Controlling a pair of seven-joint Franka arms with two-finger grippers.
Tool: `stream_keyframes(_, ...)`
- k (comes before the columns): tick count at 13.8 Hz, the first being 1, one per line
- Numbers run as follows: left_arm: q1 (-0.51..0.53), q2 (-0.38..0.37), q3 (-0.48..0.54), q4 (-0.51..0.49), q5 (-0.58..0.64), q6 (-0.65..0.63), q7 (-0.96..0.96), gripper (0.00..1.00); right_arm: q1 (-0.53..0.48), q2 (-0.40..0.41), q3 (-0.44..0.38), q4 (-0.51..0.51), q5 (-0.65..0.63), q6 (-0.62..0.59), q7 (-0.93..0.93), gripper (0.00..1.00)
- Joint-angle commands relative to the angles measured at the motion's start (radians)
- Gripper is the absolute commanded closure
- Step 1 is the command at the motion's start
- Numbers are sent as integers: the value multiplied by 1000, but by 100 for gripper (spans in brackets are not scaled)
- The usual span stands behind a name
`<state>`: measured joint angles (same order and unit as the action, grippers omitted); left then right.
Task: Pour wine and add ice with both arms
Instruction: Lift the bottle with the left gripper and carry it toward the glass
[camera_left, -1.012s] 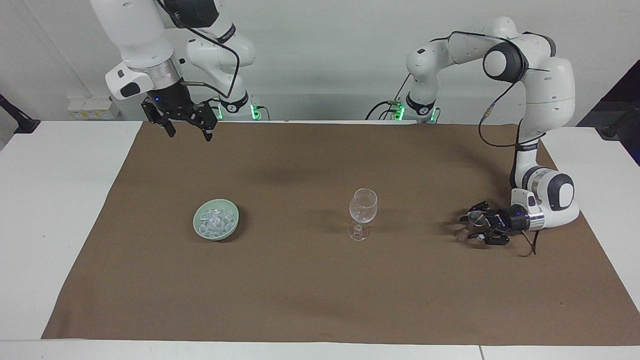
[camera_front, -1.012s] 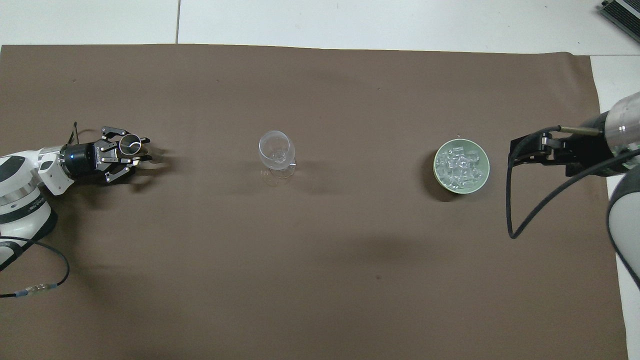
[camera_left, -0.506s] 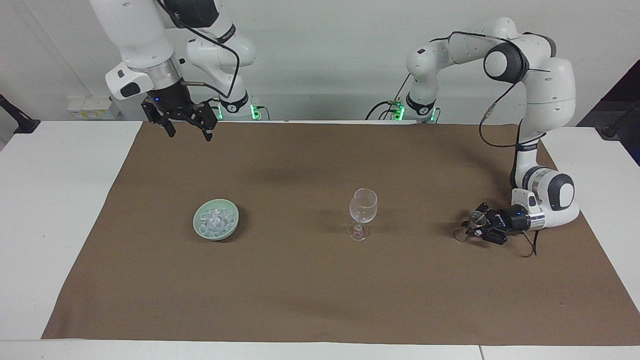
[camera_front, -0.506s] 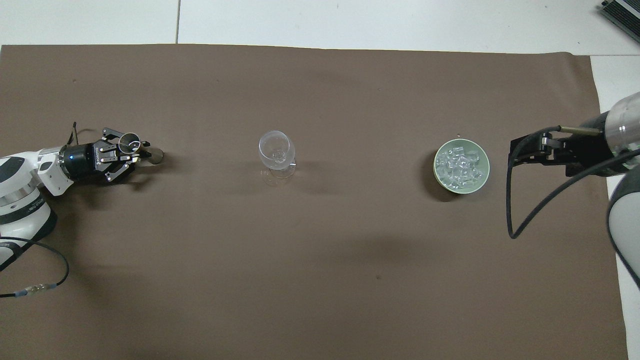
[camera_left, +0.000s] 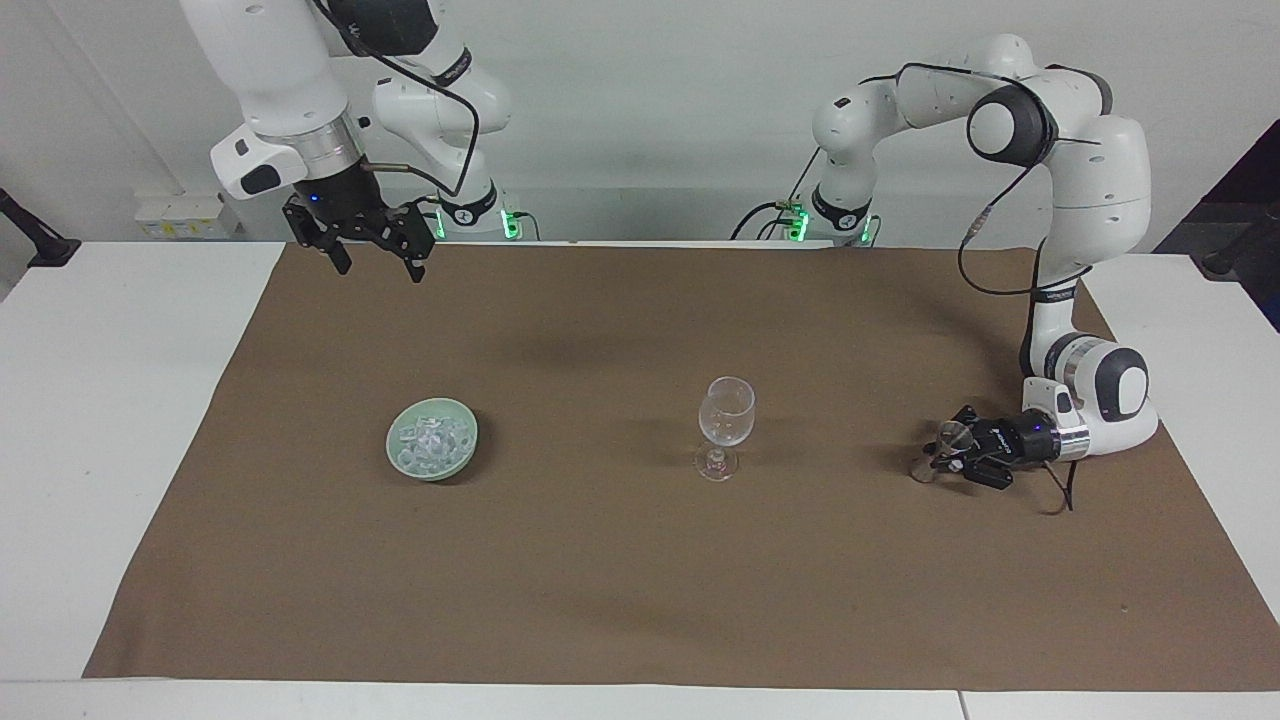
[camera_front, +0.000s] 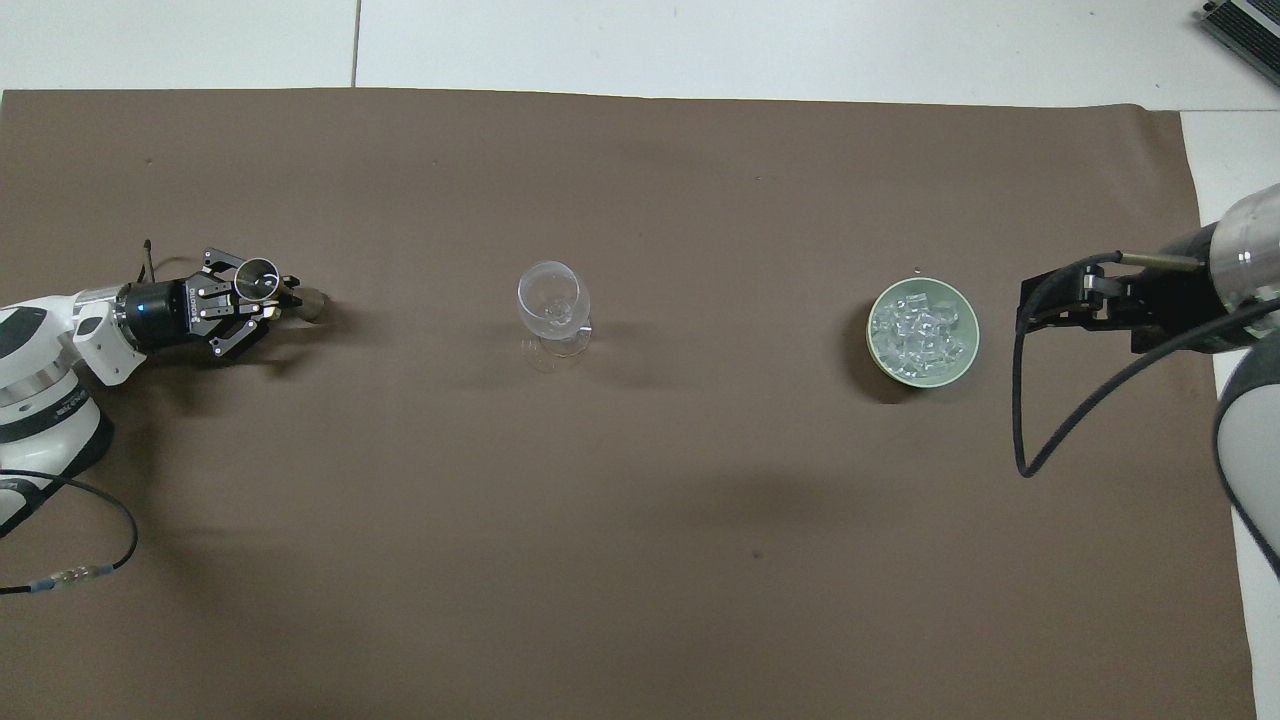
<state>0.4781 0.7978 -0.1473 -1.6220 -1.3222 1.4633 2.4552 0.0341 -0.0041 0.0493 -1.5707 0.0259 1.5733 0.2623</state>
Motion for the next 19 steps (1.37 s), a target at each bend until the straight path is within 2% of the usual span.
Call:
stream_keyframes(1, -10, -77, 3, -16, -20, -3, -25, 97, -2, -13, -6, -15, 19, 14, -17, 0)
stream_keyframes(6, -81, -205, 8, -55, -22, 35, -128, 97, -2, -13, -6, -14, 19, 14, -17, 0)
stream_keyframes(8, -119, -229, 8, -56, -22, 61, -183, 97, -2, -13, -6, -15, 19, 14, -17, 0)
stream_keyframes(12, -200, -304, 6, -110, -25, 169, -200, 97, -2, -13, -6, -14, 19, 14, -17, 0)
stream_keyframes(17, -288, -357, 5, -170, -61, 290, -229, 97, -2, -13, -6, -14, 19, 14, -17, 0)
stream_keyframes(19, -311, -365, 5, -183, -80, 293, -229, 98, -2, -13, -6, -15, 19, 14, -17, 0)
